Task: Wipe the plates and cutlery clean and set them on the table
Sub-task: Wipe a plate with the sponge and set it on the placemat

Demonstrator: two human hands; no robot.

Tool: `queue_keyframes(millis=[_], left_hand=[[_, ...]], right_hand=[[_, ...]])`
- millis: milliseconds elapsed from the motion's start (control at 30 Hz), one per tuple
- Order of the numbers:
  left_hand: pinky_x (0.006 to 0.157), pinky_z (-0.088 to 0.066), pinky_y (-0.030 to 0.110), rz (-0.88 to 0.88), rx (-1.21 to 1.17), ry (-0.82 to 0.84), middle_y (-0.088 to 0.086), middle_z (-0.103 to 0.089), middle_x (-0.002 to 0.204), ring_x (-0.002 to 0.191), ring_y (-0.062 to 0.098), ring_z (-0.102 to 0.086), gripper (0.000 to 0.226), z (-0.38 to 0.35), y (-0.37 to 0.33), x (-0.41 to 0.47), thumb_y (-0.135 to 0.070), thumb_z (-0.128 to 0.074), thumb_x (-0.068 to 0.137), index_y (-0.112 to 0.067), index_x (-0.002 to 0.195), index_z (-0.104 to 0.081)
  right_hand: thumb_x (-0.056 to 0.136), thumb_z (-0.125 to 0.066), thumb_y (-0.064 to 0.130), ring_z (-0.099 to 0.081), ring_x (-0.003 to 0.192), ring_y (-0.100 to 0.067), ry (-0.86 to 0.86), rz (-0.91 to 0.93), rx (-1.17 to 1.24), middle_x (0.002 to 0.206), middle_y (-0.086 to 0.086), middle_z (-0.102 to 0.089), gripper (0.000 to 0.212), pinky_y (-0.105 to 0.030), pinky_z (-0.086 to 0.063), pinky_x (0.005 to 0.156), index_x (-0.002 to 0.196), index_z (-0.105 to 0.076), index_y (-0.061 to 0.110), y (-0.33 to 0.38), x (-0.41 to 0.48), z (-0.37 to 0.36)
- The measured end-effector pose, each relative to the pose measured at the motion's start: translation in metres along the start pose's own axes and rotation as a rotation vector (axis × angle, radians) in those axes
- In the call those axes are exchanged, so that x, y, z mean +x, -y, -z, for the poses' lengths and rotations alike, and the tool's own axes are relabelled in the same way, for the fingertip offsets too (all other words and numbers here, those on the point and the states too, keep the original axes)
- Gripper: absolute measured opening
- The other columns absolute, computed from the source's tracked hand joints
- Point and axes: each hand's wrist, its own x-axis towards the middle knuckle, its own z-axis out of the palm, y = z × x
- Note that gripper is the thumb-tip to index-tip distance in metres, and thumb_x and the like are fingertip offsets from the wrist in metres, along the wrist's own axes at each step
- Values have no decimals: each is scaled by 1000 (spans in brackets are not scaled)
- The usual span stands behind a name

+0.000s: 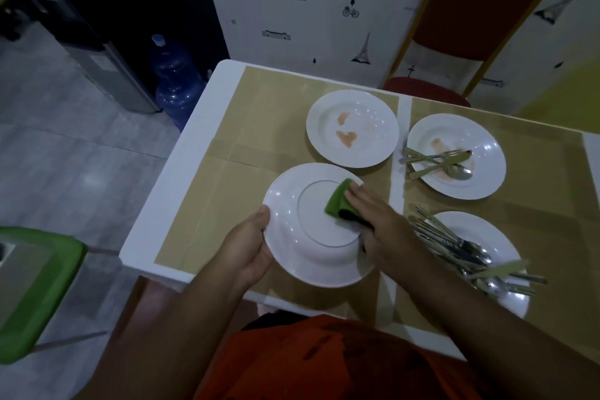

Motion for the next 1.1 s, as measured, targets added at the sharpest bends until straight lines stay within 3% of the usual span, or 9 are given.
queue_keyframes(millis=[100, 167, 367, 533, 667, 767, 833, 1000, 1100], left_hand=[[77, -61, 34, -46, 69, 33, 14, -72, 120, 109, 25, -70, 37, -5, 3, -1, -28, -43, 107, -5, 126, -64], [78, -61, 34, -92, 144, 38, 15, -72, 118, 108, 26, -71, 35, -12, 0, 0, -26, -45, 106, -3, 125, -64], [85, -58, 43, -261, 424, 74, 20, -74, 108, 100, 38, -71, 29, -28, -21, -12, -25, -54, 102, -6, 117, -70], [51, -48, 28, -611, 877, 22, 9, -74, 79, 64, 16, -66, 25, -27, -51, -28, -26, -53, 103, -15, 97, -75], [53, -47, 24, -947, 1263, -84, -3, -67, 68, 60, 10, -61, 19, -20, -67, -32, -21, -56, 100, -24, 89, -71], [52, -41, 18, -1151, 1516, -180, -3, -73, 74, 62, 10, -63, 16, -8, -66, -33, -14, -62, 95, -21, 101, -75], [58, -44, 20, -1204, 1641, -208, 4, -76, 82, 68, 22, -69, 19, 6, -56, -29, -10, -64, 89, -16, 103, -76], [70, -59, 34, -1231, 1722, -132, 10, -78, 94, 81, 28, -74, 29, 43, -28, -17, -13, -54, 89, -7, 105, -77], [76, -60, 38, -1180, 1817, -88, 12, -77, 102, 88, 29, -75, 27, 60, -15, -9, -6, -71, 82, -5, 108, -76]], right_hand=[[93, -52, 10, -24, 136, 1, -62, -97, 48, 150, 8, -34, 50, -11, -13, 108, 141, -41, 21, 9, 29, 7], [92, -49, 6, -24, 137, -2, -56, -112, 35, 151, 7, -34, 51, -17, -14, 110, 141, -41, 21, 16, 42, 8], [92, -46, 9, -16, 143, -4, -10, 156, -29, 153, 9, -28, 53, -29, -14, 118, 143, -37, 24, 41, 33, -7], [87, -47, -7, -17, 143, -4, -58, 236, 13, 153, 7, -28, 63, -30, -17, 118, 143, -37, 19, 42, 28, -3], [91, -50, -2, -22, 141, -4, -99, 223, 18, 151, 4, -33, 55, -27, -21, 117, 142, -39, 17, 38, 34, -5], [91, -50, 0, -25, 140, -4, -97, 166, 34, 150, 5, -36, 54, -27, -22, 116, 141, -41, 18, 30, 38, -15], [91, -50, -1, -25, 140, -5, -63, 106, 18, 150, 5, -36, 55, -30, -23, 116, 141, -40, 20, 24, 39, -26], [90, -44, -4, -24, 141, -12, 73, -36, -78, 152, 1, -33, 58, -34, -20, 118, 143, -36, 16, 0, 29, -51], [91, -42, -3, -20, 143, -14, 107, -108, -128, 153, -2, -30, 56, -28, -13, 117, 144, -33, 14, -13, 23, -61]])
